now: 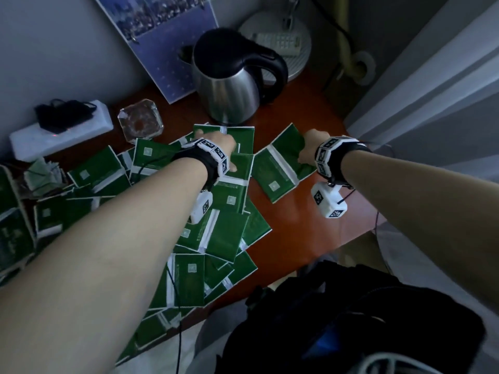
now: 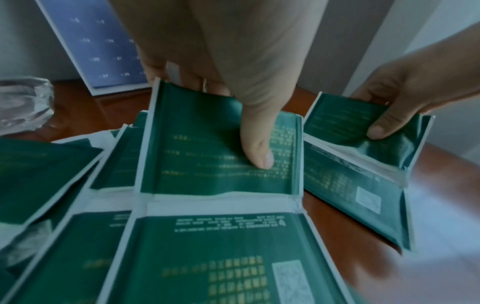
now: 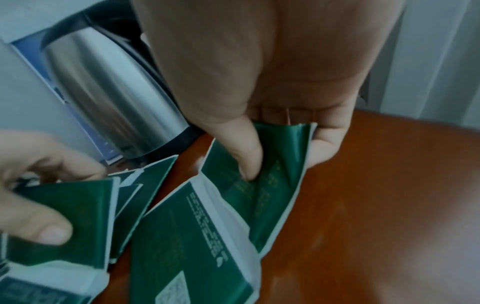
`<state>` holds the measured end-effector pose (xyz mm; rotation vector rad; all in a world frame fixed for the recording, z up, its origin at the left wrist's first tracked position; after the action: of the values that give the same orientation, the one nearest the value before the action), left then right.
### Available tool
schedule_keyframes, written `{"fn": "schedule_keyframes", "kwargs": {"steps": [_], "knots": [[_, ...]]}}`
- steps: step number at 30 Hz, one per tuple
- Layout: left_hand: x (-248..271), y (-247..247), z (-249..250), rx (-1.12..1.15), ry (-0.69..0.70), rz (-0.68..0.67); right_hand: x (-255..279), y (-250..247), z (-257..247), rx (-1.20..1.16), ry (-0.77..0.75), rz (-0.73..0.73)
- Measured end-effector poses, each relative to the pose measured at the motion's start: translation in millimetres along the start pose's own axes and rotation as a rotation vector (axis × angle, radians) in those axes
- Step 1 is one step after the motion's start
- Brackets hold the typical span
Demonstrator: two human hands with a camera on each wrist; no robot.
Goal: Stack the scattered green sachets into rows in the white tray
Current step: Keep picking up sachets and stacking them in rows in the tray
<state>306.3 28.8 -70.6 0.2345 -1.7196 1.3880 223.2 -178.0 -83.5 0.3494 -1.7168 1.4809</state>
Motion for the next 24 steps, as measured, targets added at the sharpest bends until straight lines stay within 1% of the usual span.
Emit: {"fn": "schedule_keyframes", "kwargs": {"steps": [3,8,10,13,16,19,20,22,23,24], "knots": [[7,-3,22,0.15,-0.038,-0.012,1,-17,23,0.119,-0.08,0.046],[21,-6,69,0.265,-0.077,0.062,1,-44,55,0.288,-0.303,0.163],[27,-1,87,0.283,-0.098,0.093,5,-48,64,0.397,-0.379,0.187],[38,10,112,0.239,-0.137,0.142,10,-45,72,0.531,-0.459,0.243],[50,30,134,0.203,-0.18,0.21,13,-29,80,0.604,-0.524,0.285],[60,64,152,0.294,-0.17,0.328,15,1,88,0.605,-0.611,0.319],[62,79,159,0.334,-0.159,0.329,15,14,93,0.591,-0.632,0.293],[66,113,175,0.419,-0.172,0.255,17,42,103,0.589,-0.658,0.207],[69,131,184,0.441,-0.189,0.219,19,56,109,0.599,-0.668,0.192],[72,146,192,0.437,-0.199,0.211,22,70,114,0.601,-0.685,0.205]]}}
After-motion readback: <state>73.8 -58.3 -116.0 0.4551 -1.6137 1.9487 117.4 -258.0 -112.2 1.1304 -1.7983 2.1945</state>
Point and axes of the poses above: each hand's wrist, its own x-axis away from the middle knuckle, its own y-axis out of the palm, z = x × y, the point moved 1 cm from there along -x, towards the middle knuckle, and after that the axes turned 12 degrees about x, right-handed, at the moved point
